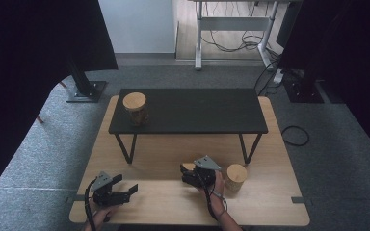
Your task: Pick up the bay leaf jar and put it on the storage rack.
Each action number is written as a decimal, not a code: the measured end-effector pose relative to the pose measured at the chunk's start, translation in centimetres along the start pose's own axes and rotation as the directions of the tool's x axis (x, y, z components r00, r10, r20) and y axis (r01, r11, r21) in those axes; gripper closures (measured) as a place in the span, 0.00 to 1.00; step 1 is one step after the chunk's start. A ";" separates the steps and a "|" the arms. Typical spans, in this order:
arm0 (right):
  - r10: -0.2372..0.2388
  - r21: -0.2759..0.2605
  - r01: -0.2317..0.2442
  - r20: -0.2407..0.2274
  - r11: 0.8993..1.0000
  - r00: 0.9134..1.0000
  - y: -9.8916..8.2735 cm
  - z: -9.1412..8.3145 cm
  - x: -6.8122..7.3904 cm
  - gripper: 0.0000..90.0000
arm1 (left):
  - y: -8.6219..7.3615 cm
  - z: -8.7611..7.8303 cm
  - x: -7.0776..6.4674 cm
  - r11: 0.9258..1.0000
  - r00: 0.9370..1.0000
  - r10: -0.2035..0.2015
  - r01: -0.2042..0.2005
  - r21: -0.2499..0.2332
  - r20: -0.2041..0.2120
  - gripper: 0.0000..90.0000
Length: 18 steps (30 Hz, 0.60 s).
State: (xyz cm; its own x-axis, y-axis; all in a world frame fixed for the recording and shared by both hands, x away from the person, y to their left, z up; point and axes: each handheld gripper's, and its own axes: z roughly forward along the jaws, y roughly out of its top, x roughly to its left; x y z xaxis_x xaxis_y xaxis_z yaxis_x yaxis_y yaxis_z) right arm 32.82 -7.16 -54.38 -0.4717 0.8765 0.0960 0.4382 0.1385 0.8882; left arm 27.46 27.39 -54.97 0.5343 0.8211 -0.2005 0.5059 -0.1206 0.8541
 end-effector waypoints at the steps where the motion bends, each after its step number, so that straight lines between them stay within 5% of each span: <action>1: -0.001 0.003 0.001 0.000 1.000 1.000 0.0 0.0 0.0 0.26 | 0.0 0.0 0.0 1.000 1.000 0.000 0.000 0.000 0.000 0.13; 18: -0.008 0.000 0.008 0.011 1.000 1.000 0.6 -0.4 -0.3 0.27 | 0.0 0.1 -0.2 1.000 1.000 0.006 -0.006 0.006 -0.005 0.13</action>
State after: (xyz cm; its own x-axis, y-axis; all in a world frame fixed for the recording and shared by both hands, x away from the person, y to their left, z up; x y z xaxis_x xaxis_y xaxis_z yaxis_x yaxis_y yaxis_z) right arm 32.87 -7.52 -53.69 -0.4668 0.8803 0.0841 0.4341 0.1453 0.8891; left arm 27.43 27.18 -54.96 0.5336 0.8234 -0.1931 0.5069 -0.1286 0.8523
